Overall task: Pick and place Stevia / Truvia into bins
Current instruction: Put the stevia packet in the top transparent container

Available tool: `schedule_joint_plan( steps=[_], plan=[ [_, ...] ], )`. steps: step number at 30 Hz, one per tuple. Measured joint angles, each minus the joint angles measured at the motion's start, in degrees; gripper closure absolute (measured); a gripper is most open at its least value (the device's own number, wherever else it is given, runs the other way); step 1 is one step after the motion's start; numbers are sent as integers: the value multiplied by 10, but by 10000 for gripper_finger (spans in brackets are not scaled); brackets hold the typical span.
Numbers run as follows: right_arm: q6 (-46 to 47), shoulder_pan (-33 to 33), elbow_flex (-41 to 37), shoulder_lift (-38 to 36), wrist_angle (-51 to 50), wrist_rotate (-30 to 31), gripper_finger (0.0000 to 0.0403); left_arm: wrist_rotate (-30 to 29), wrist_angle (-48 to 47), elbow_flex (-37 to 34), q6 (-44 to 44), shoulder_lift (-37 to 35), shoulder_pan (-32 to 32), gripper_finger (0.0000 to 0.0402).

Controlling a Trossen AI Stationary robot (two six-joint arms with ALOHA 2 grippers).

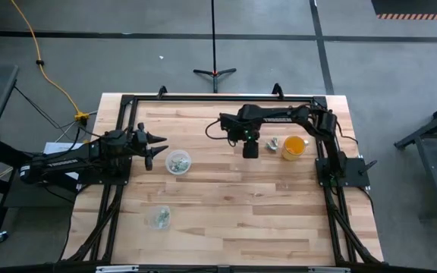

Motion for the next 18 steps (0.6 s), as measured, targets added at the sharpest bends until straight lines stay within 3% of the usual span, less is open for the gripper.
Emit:
schedule_joint_plan(
  steps=[6, 18],
  plan=[
    [-10, -2, -22, -43, -22, -34, 266, 0, -12, 0, 1, 0, 0, 224],
    [-24, -36, -299, -245, 205, -47, 267, -1, -4, 0, 11, 0, 0, 224]
  ],
)
